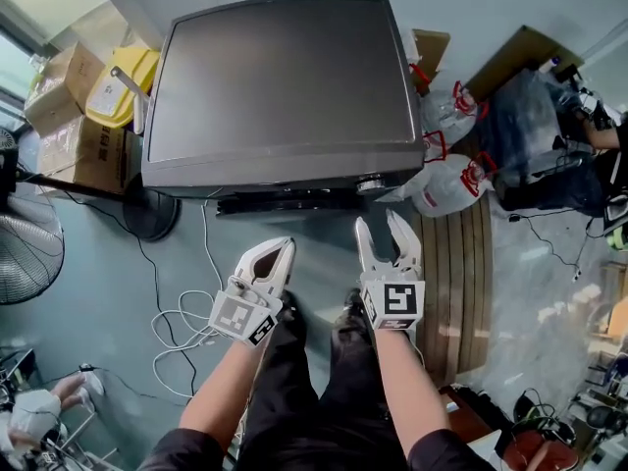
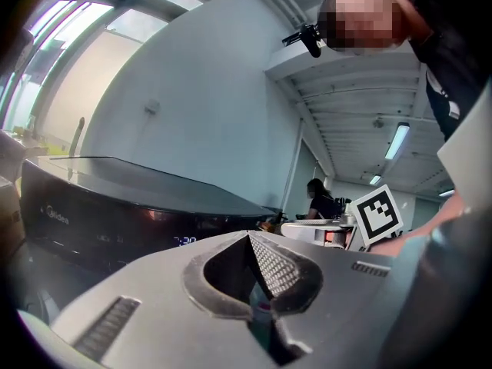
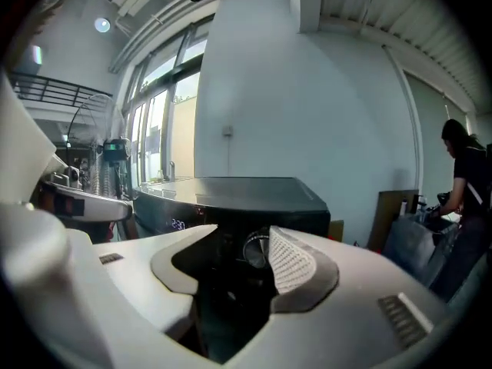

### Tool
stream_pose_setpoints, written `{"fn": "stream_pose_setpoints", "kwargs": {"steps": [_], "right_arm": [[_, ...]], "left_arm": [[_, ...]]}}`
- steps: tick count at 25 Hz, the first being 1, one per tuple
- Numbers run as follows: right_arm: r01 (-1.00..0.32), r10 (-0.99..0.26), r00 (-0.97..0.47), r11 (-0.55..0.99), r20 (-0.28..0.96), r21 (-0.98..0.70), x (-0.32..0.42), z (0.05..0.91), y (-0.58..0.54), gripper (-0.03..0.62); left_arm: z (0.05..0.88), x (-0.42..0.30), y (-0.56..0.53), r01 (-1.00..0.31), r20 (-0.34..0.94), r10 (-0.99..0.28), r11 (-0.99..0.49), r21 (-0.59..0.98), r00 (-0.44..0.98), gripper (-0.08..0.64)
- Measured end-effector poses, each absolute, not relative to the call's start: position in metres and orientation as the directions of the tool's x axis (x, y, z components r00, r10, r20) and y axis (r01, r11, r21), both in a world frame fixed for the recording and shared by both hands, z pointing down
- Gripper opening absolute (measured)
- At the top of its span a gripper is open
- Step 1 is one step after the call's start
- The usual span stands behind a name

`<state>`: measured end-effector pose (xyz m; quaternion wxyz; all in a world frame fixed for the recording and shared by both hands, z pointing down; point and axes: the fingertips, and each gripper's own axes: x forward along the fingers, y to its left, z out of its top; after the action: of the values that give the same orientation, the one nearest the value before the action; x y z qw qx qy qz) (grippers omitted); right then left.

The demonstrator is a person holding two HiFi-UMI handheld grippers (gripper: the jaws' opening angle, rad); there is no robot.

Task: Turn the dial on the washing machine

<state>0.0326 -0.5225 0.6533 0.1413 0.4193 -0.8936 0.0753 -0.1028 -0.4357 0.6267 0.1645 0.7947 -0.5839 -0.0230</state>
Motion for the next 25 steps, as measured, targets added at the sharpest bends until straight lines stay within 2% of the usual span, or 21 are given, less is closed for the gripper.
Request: {"fn": "stream_pose_setpoints", "kwargs": {"steps": [10,25], "right_arm": [[-0.719,-0.691,-0.679,0.694,0.247,-0.035,0.05,0.584,-0.479,0.04],[-0.644,-0.632,-0.759,0.764,0.158,-0.04,0.074,0.467,-0.446,0.025]], "left_arm": [[0.57,-0.109,-0.397,-0.936,0.167,-0.943,-0.243,0.254,0.29,0.012],[0.455,-0.155,-0.339,-0.976,0.105,-0.979,-0.158,0.15,0.174,0.012]]}}
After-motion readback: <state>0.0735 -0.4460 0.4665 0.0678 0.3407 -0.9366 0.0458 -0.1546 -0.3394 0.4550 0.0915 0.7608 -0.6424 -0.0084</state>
